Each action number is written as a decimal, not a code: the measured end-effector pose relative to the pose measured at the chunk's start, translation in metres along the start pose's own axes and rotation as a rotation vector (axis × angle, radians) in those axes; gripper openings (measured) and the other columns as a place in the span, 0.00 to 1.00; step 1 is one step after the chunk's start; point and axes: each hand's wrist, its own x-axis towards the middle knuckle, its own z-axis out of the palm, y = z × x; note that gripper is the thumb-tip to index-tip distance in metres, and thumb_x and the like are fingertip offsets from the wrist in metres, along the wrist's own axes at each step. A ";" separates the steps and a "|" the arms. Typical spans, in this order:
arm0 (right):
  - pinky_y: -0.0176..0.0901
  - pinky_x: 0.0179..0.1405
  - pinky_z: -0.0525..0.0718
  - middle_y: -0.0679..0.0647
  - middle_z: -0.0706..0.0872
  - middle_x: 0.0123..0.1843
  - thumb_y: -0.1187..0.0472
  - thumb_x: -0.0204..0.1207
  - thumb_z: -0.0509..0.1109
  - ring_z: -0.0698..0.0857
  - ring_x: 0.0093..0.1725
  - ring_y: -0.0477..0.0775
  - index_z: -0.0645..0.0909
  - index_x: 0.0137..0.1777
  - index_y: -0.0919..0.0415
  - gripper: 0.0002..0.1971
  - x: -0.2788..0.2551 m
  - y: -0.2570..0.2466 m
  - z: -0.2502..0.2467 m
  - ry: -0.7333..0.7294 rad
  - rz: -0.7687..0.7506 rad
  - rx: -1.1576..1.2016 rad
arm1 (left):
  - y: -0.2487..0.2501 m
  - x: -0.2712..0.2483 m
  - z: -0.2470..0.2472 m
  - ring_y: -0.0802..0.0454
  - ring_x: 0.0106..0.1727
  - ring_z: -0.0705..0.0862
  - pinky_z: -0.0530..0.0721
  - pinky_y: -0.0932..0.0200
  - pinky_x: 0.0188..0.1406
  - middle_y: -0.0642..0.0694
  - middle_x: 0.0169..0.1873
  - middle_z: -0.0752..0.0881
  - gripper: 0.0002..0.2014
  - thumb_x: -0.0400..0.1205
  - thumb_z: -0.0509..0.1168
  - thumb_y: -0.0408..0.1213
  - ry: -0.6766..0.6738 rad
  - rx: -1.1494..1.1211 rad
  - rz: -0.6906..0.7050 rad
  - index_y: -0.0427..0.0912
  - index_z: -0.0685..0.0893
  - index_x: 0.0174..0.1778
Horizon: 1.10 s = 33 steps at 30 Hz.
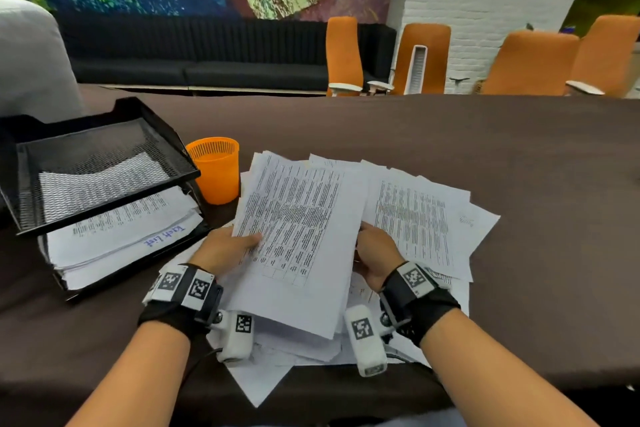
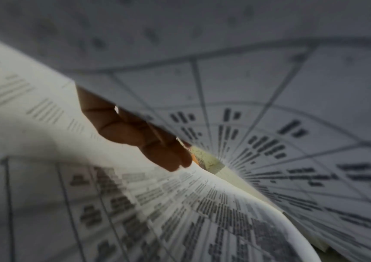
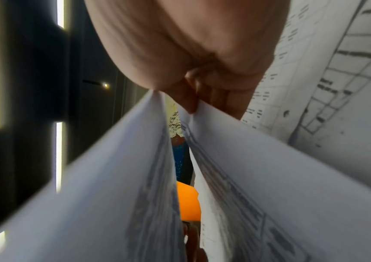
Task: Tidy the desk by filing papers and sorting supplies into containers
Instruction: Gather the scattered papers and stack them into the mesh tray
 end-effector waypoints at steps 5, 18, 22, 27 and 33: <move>0.63 0.57 0.87 0.68 0.88 0.60 0.65 0.84 0.62 0.88 0.55 0.68 0.84 0.63 0.69 0.14 0.007 -0.009 -0.002 0.003 -0.024 0.167 | -0.005 0.004 -0.011 0.50 0.52 0.85 0.78 0.55 0.56 0.46 0.54 0.89 0.12 0.85 0.66 0.40 0.031 -0.027 -0.039 0.40 0.87 0.61; 0.46 0.41 0.85 0.61 0.87 0.50 0.75 0.81 0.64 0.85 0.43 0.56 0.80 0.62 0.65 0.13 0.013 -0.009 -0.021 0.087 -0.095 -0.080 | -0.016 0.010 0.013 0.40 0.49 0.88 0.86 0.48 0.48 0.39 0.48 0.88 0.12 0.76 0.76 0.31 0.107 -0.203 -0.021 0.37 0.83 0.52; 0.61 0.59 0.85 0.63 0.89 0.59 0.73 0.81 0.64 0.88 0.55 0.64 0.82 0.60 0.63 0.11 0.017 -0.038 -0.040 0.019 -0.202 -0.041 | -0.001 0.006 -0.005 0.43 0.56 0.86 0.84 0.49 0.49 0.43 0.58 0.87 0.27 0.74 0.78 0.46 -0.026 -0.329 0.005 0.47 0.77 0.68; 0.59 0.60 0.86 0.63 0.90 0.60 0.72 0.81 0.66 0.89 0.59 0.64 0.83 0.62 0.62 0.13 0.005 -0.063 -0.038 -0.160 -0.329 -0.037 | 0.010 -0.005 -0.013 0.46 0.62 0.87 0.84 0.45 0.60 0.49 0.59 0.90 0.49 0.52 0.81 0.67 -0.220 -0.338 0.148 0.48 0.82 0.69; 0.46 0.47 0.86 0.55 0.92 0.52 0.55 0.82 0.69 0.90 0.50 0.55 0.86 0.58 0.59 0.10 0.004 -0.063 -0.019 -0.133 -0.333 -0.088 | 0.012 0.002 -0.008 0.37 0.58 0.87 0.83 0.35 0.62 0.38 0.56 0.89 0.14 0.82 0.68 0.35 -0.062 -0.461 0.076 0.37 0.83 0.63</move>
